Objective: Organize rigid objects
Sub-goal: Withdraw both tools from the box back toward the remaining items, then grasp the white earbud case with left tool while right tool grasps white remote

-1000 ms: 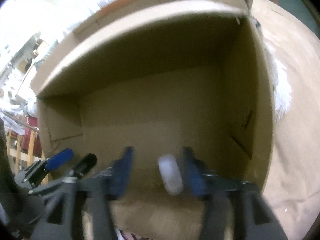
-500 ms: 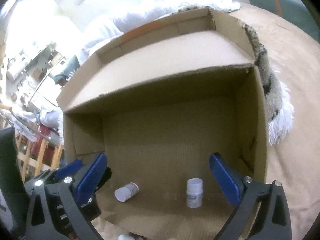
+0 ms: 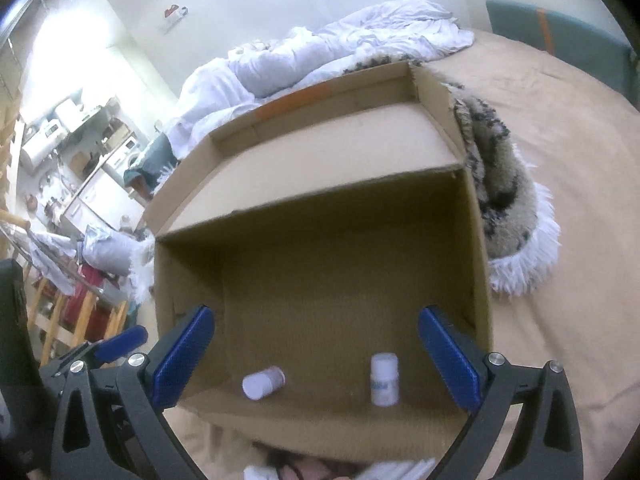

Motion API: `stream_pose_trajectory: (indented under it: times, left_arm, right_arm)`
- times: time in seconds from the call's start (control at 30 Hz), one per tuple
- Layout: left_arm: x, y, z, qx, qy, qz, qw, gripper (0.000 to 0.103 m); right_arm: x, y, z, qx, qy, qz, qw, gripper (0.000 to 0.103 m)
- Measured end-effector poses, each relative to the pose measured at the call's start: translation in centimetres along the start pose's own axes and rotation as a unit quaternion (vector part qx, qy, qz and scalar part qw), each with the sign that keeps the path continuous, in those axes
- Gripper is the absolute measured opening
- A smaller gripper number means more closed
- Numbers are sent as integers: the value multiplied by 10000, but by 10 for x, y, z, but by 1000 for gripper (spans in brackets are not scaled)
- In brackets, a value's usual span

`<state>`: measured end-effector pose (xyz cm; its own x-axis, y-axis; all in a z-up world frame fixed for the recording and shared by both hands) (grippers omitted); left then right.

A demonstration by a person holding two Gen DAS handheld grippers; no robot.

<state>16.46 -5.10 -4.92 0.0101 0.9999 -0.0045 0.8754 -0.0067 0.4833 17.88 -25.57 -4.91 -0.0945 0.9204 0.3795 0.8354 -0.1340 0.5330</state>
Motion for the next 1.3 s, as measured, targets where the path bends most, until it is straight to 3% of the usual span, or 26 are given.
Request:
stream_pose_trajectory:
  times: [0.3,0.67,1.03,1.3]
  left_arm:
    - [23,-52,-14,228,-14,-211,9995,69]
    - [23,-117,19,1249,-226,-265,9916,69]
    - [13,-136,79,2245,-623,-799,9692,68]
    - [0,-141,94,2363,-696,-807,9658,69]
  right_arm:
    - [-3,-40,-31,249,-97,39,9996,103]
    - [-10,-92,-30,736,-353,453,9956,103]
    - [-22,-98,-15,1013,-367,798,9910,103]
    - [-26,-97,-10,1116,-291,935,9889,103]
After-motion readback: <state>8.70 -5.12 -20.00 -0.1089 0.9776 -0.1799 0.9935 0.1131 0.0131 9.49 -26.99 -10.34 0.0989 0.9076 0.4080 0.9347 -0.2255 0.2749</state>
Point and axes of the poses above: each gripper's, at about its wrist camera, not at the fingertips, and z roughly the way its jaws point, x to its left, y to its top, the point moved 1 cm from there along z, roughly the way its jaws point, and after that the axes turned 4 degrees about x, right-handed, at the moved point
